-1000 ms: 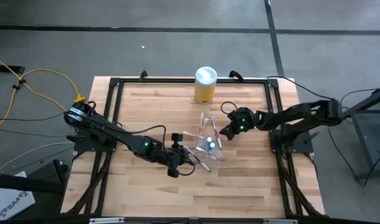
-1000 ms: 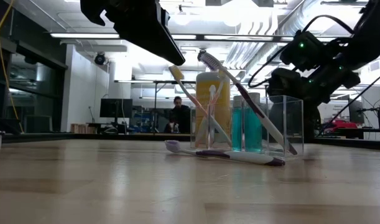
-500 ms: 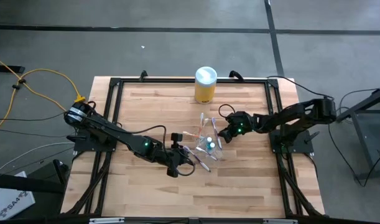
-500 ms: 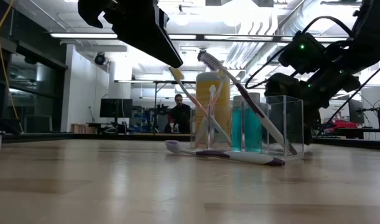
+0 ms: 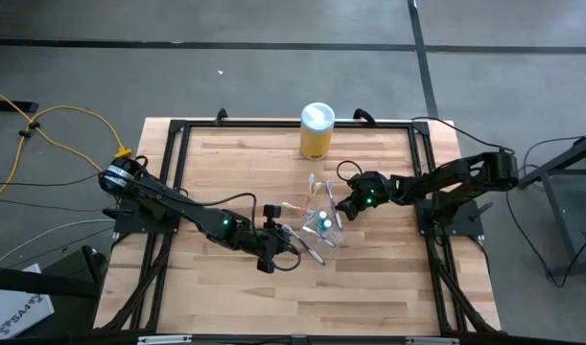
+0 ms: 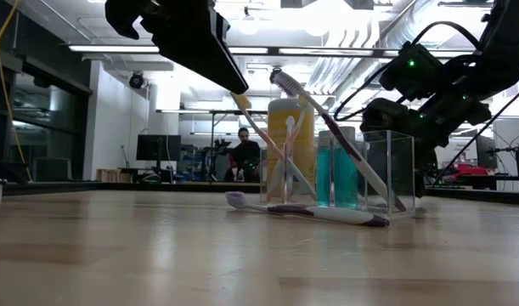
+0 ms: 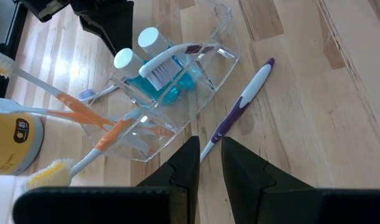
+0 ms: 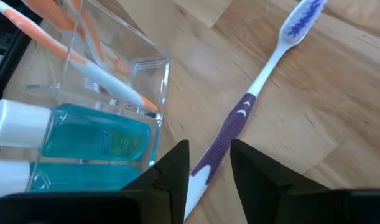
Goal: Pick & Place toothbrushing station
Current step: Put the top purple toothbrush into the bottom compartment of the transparent organizer
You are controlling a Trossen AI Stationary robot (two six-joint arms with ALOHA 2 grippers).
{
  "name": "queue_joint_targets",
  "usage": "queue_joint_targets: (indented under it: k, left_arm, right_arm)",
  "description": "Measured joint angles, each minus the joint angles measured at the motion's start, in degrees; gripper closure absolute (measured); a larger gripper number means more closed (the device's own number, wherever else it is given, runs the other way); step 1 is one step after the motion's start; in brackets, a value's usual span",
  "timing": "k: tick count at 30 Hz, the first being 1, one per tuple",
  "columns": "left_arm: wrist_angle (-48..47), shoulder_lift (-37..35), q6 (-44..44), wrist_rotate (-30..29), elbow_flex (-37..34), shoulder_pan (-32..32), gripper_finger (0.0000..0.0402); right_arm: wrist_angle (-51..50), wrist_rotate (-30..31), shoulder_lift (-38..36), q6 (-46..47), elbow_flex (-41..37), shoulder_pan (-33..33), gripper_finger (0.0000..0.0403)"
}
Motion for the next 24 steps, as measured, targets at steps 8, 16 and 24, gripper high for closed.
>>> queue_joint_targets:
  k: [8, 16, 24]
  left_arm:
    - [0.00, 0.00, 0.00, 0.04, 0.00, 0.00, 0.0342]
    - [0.00, 0.00, -0.76, 0.07, 0.00, 0.00, 0.0342]
    - [0.02, 0.00, -1.86, 0.07, 0.00, -0.02, 0.0342]
  right_arm:
    - [-0.11, 1.50, 0.00, -1.55, 0.00, -0.31, 0.0290]
    - [-0.13, 0.99, -0.02, -2.56, 0.00, -0.48, 0.0245]
    - [-0.31, 0.95, -0.02, -8.89, 0.02, 0.00, 0.0217]
